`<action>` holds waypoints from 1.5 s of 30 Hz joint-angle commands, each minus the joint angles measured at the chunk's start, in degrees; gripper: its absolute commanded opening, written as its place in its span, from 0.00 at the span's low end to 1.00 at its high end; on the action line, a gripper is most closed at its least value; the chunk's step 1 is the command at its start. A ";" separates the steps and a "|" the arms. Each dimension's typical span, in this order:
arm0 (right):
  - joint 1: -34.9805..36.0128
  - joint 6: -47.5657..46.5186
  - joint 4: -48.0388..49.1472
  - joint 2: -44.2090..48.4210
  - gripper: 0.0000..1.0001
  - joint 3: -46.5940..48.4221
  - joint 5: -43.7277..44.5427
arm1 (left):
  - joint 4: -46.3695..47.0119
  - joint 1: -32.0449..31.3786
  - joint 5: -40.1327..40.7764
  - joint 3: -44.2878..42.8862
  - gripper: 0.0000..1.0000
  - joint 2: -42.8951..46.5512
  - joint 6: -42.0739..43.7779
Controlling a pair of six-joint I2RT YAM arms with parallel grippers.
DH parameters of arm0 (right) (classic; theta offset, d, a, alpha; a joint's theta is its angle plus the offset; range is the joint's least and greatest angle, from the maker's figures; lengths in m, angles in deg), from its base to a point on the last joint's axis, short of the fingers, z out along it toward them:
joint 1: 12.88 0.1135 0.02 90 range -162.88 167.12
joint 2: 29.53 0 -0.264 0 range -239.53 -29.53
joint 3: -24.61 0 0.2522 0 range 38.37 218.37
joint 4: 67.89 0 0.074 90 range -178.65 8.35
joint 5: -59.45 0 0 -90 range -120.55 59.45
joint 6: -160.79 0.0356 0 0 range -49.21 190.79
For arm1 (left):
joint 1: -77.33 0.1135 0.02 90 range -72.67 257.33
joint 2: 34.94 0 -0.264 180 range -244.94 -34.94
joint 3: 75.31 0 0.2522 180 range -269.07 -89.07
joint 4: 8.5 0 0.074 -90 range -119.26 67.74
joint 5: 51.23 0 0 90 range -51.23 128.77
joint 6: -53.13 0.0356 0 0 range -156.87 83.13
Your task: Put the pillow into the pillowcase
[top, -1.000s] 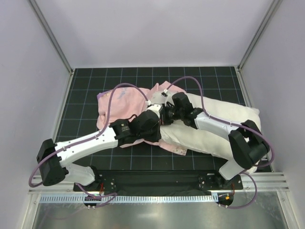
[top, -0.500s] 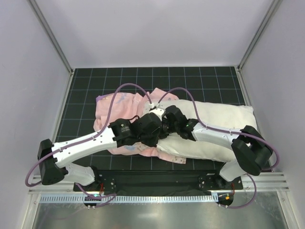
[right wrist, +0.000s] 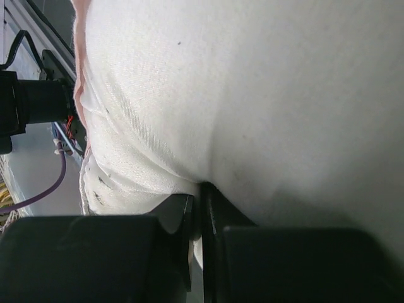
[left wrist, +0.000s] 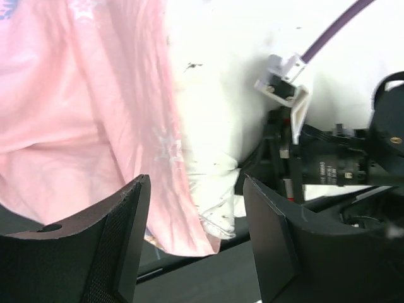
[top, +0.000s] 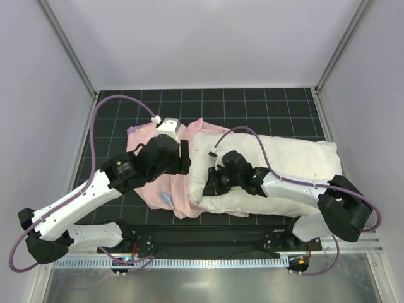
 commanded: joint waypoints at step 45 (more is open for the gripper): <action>-0.46 4.84 6.75 -15.59 0.04 9.78 -1.04 | 26.63 3.43 -36.16 5.47 0.00 -2.81 -11.05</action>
